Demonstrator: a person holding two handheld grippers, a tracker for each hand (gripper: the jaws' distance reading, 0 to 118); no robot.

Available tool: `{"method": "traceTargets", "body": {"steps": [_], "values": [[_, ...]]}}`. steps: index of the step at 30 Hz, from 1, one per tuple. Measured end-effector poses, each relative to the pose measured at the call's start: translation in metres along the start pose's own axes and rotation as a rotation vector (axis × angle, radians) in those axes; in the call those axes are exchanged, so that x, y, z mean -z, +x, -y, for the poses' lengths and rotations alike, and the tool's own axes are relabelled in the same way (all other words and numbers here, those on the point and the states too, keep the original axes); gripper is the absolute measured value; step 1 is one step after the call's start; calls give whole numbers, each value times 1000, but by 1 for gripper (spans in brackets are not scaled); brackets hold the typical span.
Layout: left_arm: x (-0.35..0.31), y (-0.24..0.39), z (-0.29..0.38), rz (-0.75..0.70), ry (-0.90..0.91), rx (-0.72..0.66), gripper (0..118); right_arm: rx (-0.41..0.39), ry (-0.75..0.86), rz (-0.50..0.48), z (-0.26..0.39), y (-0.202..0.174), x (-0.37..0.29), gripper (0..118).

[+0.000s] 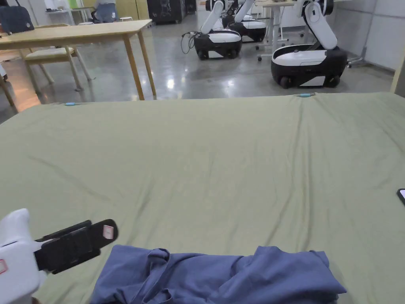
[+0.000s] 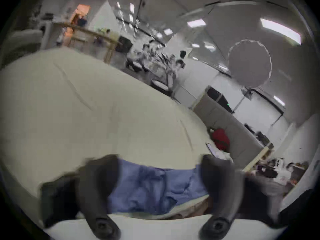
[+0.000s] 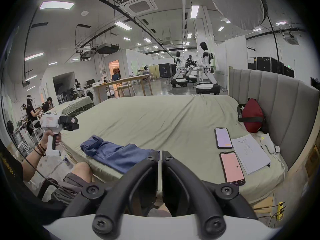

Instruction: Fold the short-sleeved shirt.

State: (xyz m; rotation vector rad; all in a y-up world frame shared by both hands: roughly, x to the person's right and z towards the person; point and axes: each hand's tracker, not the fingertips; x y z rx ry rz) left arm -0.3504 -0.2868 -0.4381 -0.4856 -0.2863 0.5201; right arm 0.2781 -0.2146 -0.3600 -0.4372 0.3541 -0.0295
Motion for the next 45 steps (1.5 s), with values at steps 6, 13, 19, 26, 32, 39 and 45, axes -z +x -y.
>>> {"method": "traceTargets", "body": {"steps": [6, 13, 19, 26, 32, 39, 45], "values": [[5, -9, 30, -96, -153, 88, 0, -2, -3, -26, -2, -7, 11, 5], [106, 8, 65, -22, -329, 122, 0, -12, 5, -39, -5, -13, 7, 5], [172, 44, 93, -85, -417, 205, 0, -18, 6, -14, -3, -12, -4, 5], [135, 38, 70, -34, -331, 148, 0, -6, 33, 16, -4, -7, 0, 5], [54, 6, 26, -111, -205, 129, 0, -39, 35, -6, -13, -14, 19, 5], [36, -35, 25, -113, -261, 81, 0, -65, 21, -43, -14, -24, 33, 5], [70, -66, 36, -37, -302, -83, 118, -74, 14, -33, -15, -26, 28, 5]]}}
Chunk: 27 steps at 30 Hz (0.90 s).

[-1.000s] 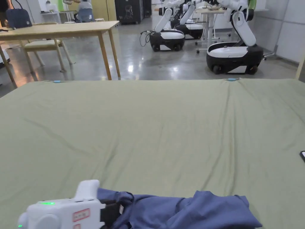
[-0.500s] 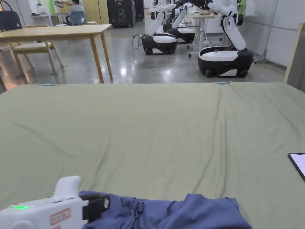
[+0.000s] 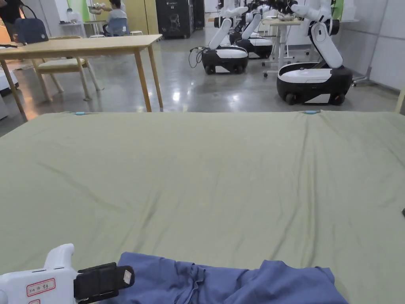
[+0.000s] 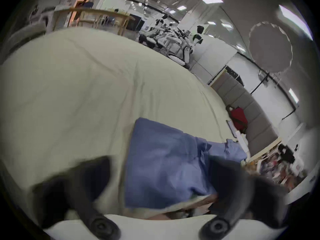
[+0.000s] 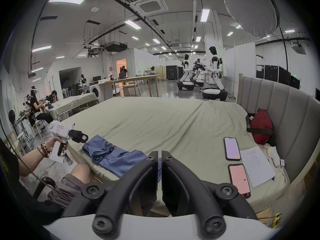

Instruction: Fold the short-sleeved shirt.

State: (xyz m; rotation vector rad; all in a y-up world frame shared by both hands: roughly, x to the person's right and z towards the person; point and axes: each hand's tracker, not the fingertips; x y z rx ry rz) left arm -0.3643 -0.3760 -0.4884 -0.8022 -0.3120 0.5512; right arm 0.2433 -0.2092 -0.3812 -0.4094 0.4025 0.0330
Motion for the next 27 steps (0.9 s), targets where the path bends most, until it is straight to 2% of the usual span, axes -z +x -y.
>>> {"method": "traceTargets", "body": {"steps": [1, 5, 9, 10, 11, 13, 14, 15, 17, 18, 19, 22, 25, 27], "values": [[3, -6, -3, 61, 63, -37, 117, -2, 0, 4, 0, 0, -2, 5], [38, -20, -3, 89, -113, -91, 118, 5, -11, 25, -1, 4, -8, 5], [47, -3, -3, 52, -92, 40, 118, 16, -19, 40, 2, 5, -9, 5], [48, 6, -2, 13, -104, 57, 112, 19, -21, 42, 3, 5, -9, 5], [47, 13, -2, -12, -100, 108, 98, 21, -23, 41, 4, 5, -9, 5], [43, 33, 5, -148, -88, 289, 61, 24, -30, 37, 5, 5, -8, 5], [41, 36, 6, -231, -76, 380, 50, 24, -35, 37, 5, 5, -7, 5], [39, 36, 5, -245, -81, 421, 43, 22, -41, 37, 6, 5, -6, 5], [31, 33, 0, -177, -66, 352, 18, 17, -47, 38, 5, 5, -3, 5], [30, 34, 2, -88, -112, 243, 17, 17, -50, 38, 5, 4, -2, 5], [30, 34, 2, -37, -91, 219, 17, 17, -52, 36, 4, 4, -1, 5], [33, 33, 0, -121, -84, 310, 17, 13, -48, 30, 4, 2, 0, 5], [26, 24, -4, -103, -64, 265, 16, 10, -43, 24, 3, 1, -1, 5], [16, 15, -12, -168, -9, 285, 15, 9, -43, 27, 2, 1, -1, 5]]}}
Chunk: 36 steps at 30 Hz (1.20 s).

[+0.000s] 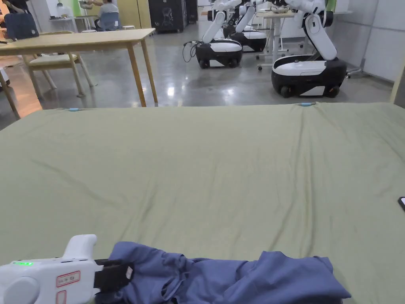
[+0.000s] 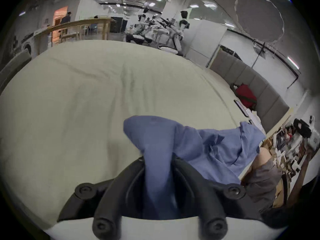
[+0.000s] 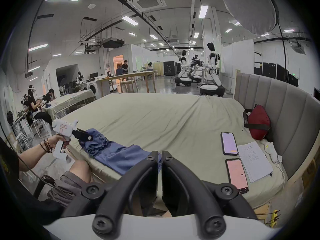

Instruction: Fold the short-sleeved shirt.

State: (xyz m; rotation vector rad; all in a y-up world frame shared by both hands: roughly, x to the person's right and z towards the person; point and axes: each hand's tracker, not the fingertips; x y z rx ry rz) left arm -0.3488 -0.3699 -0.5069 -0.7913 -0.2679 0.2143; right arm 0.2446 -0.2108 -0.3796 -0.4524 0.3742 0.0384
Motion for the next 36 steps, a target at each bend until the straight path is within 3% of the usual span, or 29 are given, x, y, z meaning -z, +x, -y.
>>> {"method": "traceTargets", "body": {"steps": [3, 5, 7, 11, 14, 17, 19, 22, 25, 27, 28, 31, 32, 36], "values": [[-19, -22, -1, -22, 11, -43, 14, 1, 0, 10, 0, 1, -1, 5], [-35, -45, -2, -141, 35, -40, 14, 4, 1, 15, 1, 2, -2, 5], [-52, -70, -2, -176, 43, -140, 14, 14, 8, 14, 3, 4, -3, 5], [-74, -74, -6, -176, 52, -168, 15, 32, 10, 16, 6, 8, -2, 5], [-87, -37, -17, -43, 88, -155, 15, 36, 6, 22, 7, 10, 0, 5], [-88, 40, -28, 80, 112, -104, 15, 43, 8, 22, 8, 11, -1, 5], [-72, 89, -34, 97, 104, -61, 15, 46, 14, 22, 10, 12, -4, 5], [-31, 150, -36, 7, 58, -17, 15, 55, 23, 27, 14, 15, -11, 5], [23, 175, -29, 117, -53, -10, 15, 64, 30, 39, 20, 20, -22, 5], [56, 191, -15, 118, -144, -7, 16, 73, 29, 62, 23, 25, -31, 5], [68, 193, -10, 123, -189, 3, 32, 76, 32, 73, 25, 27, -36, 5], [79, 199, 3, 314, -130, -51, 111, 95, 42, 103, 30, 37, -50, 5], [77, 201, 4, 308, -105, -56, 118, 102, 44, 115, 31, 40, -54, 5], [60, 197, -11, 270, -142, -42, 116, 117, 46, 143, 37, 46, -60, 5]]}}
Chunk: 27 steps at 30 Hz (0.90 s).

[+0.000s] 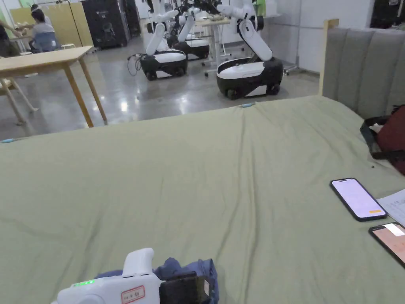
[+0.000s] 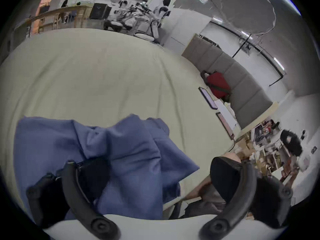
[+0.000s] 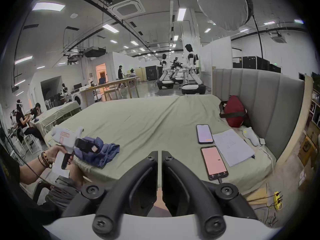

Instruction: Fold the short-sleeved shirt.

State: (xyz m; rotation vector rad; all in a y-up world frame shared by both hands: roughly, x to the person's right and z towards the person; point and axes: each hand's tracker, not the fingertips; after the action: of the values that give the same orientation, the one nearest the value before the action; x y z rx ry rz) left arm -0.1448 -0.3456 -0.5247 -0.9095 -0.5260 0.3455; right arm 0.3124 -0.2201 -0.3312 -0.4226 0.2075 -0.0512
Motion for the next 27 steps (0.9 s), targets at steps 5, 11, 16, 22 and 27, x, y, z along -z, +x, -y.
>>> {"method": "traceTargets", "body": {"steps": [5, 11, 16, 22, 27], "values": [[-81, -26, -6, 8, 275, -55, 83, 10, -7, 6, 4, 0, 4, 5], [-108, -76, 14, -157, 203, -53, 0, 14, 2, -23, 2, -7, 16, 5], [-70, -70, 29, -85, 163, -47, 0, -2, 8, -54, -5, -16, 22, 5], [22, -22, 24, 26, 69, 5, 0, -24, 13, -90, -7, -31, 25, 5], [51, -14, 19, 18, 76, -14, 0, -10, -40, -148, 2, -51, 41, 5]]}}
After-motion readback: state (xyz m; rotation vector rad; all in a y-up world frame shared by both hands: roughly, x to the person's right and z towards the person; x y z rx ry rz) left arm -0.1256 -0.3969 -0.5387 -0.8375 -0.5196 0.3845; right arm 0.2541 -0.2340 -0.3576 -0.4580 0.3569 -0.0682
